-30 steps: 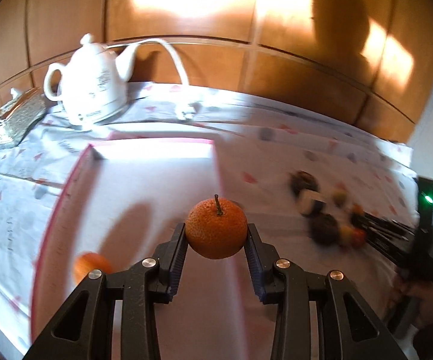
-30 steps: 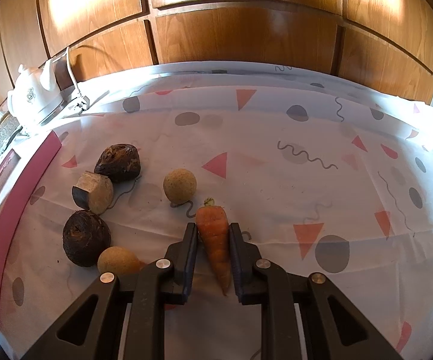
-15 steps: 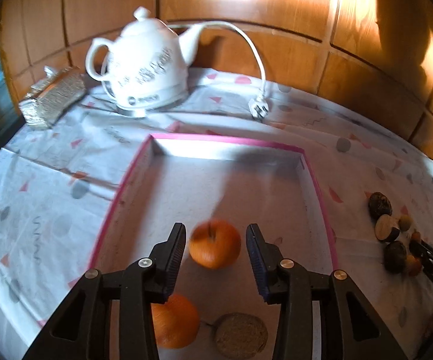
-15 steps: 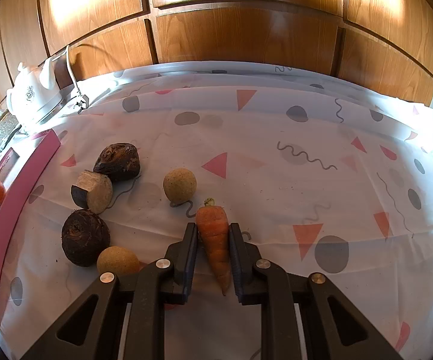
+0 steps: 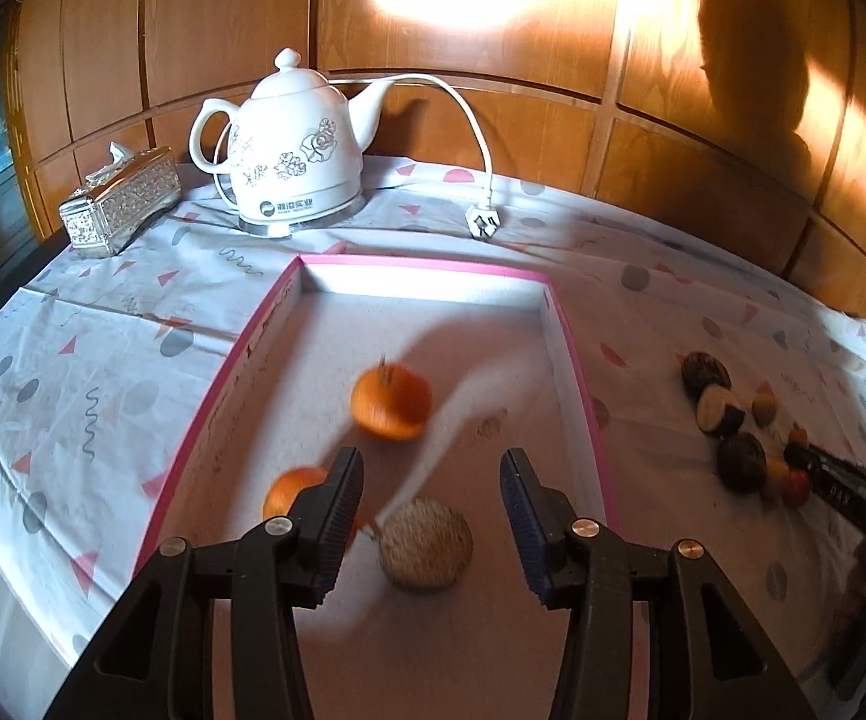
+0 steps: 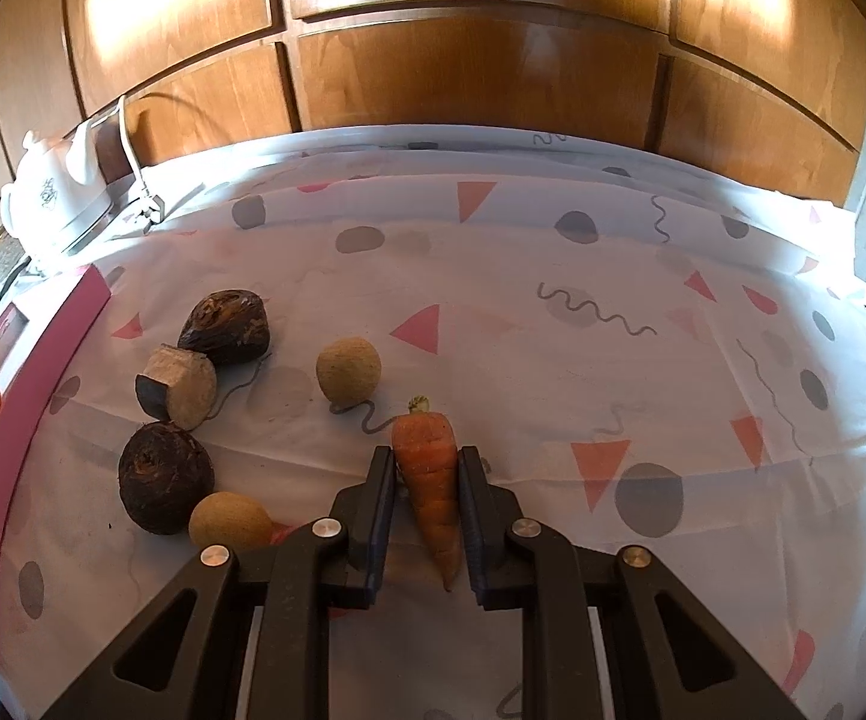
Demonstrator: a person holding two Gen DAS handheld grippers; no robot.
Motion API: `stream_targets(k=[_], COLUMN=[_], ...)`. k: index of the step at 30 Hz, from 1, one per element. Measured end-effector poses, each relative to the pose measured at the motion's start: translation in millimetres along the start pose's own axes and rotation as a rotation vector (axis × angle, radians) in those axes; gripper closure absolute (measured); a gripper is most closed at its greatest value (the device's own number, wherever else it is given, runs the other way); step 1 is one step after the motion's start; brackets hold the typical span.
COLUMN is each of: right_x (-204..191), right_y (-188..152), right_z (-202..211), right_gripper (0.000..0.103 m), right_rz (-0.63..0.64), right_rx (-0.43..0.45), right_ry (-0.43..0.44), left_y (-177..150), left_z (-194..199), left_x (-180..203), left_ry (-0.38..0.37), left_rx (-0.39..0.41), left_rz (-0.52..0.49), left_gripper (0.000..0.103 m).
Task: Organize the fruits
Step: 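Lower the stemmed orange into the tray and open the left tool, then carry the carrot into the tray and open the right tool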
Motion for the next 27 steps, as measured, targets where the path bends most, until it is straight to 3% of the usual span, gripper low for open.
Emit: stream_targets(k=[6, 13, 20, 27], right_x=[-1, -25, -82, -173], right_y=[5, 7, -8, -48], right_z=[21, 51, 65, 78], right_gripper=[0.083, 0.083, 0.083, 0.083], right_rz=[-0.056, -0.037, -0.024, 0.048], right_rx=[0.064, 0.13, 0.051, -0.099], right_ry=[0.011, 0.046, 0.226, 0.443], left_y=[-10, -17, -19, -22], left_z=[5, 10, 14, 18], left_x=[-1, -7, -15, -32], left_ry=[0.004, 0.009, 0.021, 0.047], left_rx=[-0.006, -0.001, 0.013, 0.021], left_rz=[0.001, 0.012, 0.028, 0.065], left_gripper=[0.052, 0.05, 0.05, 0.047])
Point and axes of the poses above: each gripper's, at about its wrist camera, not at the fingertips, and z roughly against the way its jaws point, x to its right, y to its top, the point moved 10 cm from there along -z, roughly the way its jaws point, and after that the axes turned 15 degrees about -z, right-handed, at the moved point
